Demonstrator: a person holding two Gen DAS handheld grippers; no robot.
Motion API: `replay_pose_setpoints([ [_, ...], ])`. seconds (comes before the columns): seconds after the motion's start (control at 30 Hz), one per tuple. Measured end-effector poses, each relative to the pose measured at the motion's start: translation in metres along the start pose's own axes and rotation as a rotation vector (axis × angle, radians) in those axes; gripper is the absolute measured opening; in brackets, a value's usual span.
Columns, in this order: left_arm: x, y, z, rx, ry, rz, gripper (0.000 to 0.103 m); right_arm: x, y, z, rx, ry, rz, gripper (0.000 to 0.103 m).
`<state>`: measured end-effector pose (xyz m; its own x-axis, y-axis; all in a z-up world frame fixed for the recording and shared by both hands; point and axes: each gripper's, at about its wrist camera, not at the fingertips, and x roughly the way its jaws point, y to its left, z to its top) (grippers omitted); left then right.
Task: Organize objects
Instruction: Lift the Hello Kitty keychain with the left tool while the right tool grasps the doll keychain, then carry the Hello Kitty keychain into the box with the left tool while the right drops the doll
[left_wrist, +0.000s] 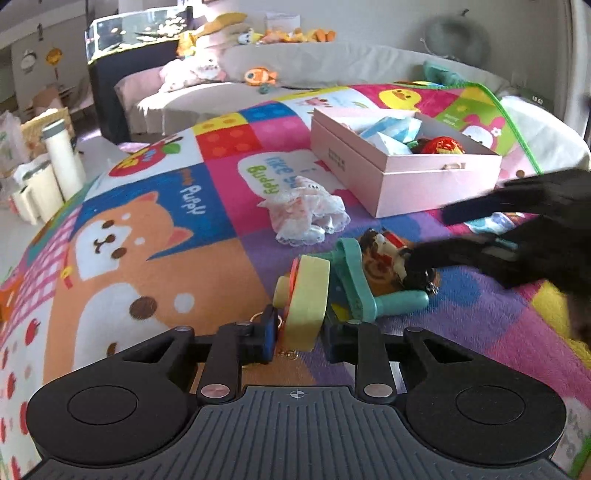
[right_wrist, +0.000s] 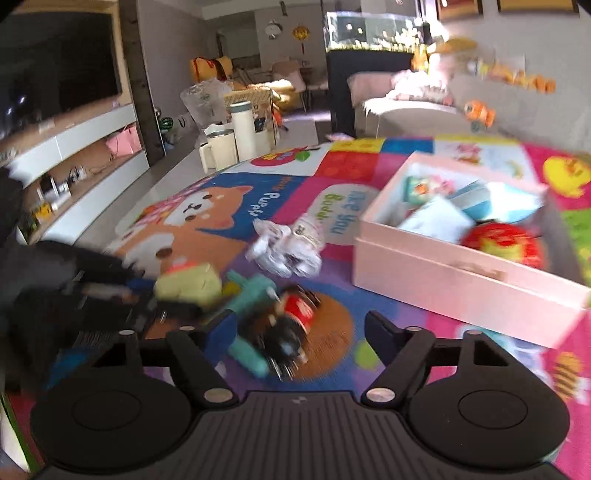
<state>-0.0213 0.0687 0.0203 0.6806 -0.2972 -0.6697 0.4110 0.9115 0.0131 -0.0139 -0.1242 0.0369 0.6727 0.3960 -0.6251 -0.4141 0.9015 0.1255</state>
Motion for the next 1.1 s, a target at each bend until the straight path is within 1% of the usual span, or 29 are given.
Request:
replay_pose_setpoints([
  [0.07,-0.005,-0.003,-0.001,0.008,-0.005,0.008,0.027,0.022,0.002,0.007,0.015,0.051,0.003,0.061],
  [0.1,-0.008,-0.005,-0.002,0.014,-0.009,0.012,0.027,0.030,0.003,0.007,0.019,0.081,0.005,0.045],
  [0.13,-0.011,-0.007,-0.002,0.018,-0.011,0.014,0.027,0.036,0.004,0.008,0.023,0.115,0.004,0.034],
  [0.17,-0.013,-0.008,-0.003,0.021,-0.012,0.016,0.027,0.037,0.007,0.007,0.021,0.128,-0.001,0.032],
  [0.2,-0.015,-0.010,-0.003,0.023,-0.013,0.016,0.027,0.034,0.008,0.005,0.005,0.123,-0.009,0.028],
  [0.3,-0.024,-0.019,-0.001,0.037,-0.020,0.009,0.027,0.005,0.006,-0.003,-0.017,0.098,-0.011,0.028],
  [0.47,-0.040,-0.042,0.007,0.090,-0.044,-0.026,0.027,-0.062,-0.018,-0.013,0.001,0.028,-0.046,0.028],
  [0.6,-0.051,-0.062,0.022,0.126,-0.070,-0.069,0.027,-0.114,-0.044,-0.018,0.056,-0.073,-0.070,0.028],
  [0.7,-0.057,-0.076,0.040,0.139,-0.090,-0.113,0.027,-0.144,-0.059,-0.021,0.085,-0.163,-0.106,0.028],
  [0.77,-0.060,-0.084,0.058,0.148,-0.103,-0.141,0.027,-0.158,-0.070,-0.021,0.109,-0.218,-0.123,0.028],
  [0.83,-0.059,-0.090,0.084,0.153,-0.130,-0.141,0.027,-0.168,-0.082,-0.022,0.128,-0.264,-0.139,0.028],
  [0.93,-0.056,-0.095,0.128,0.141,-0.210,-0.143,0.027,-0.175,-0.099,-0.024,0.151,-0.317,-0.178,0.028],
  [1.0,-0.050,-0.096,0.157,0.099,-0.261,-0.144,0.027,-0.176,-0.109,-0.026,0.174,-0.333,-0.190,0.028],
  [1.07,-0.036,-0.091,0.185,0.012,-0.282,-0.160,0.028,-0.175,-0.119,-0.027,0.193,-0.339,-0.199,0.028],
  [1.1,-0.027,-0.087,0.196,-0.052,-0.296,-0.168,0.028,-0.174,-0.124,-0.028,0.199,-0.341,-0.209,0.028],
])
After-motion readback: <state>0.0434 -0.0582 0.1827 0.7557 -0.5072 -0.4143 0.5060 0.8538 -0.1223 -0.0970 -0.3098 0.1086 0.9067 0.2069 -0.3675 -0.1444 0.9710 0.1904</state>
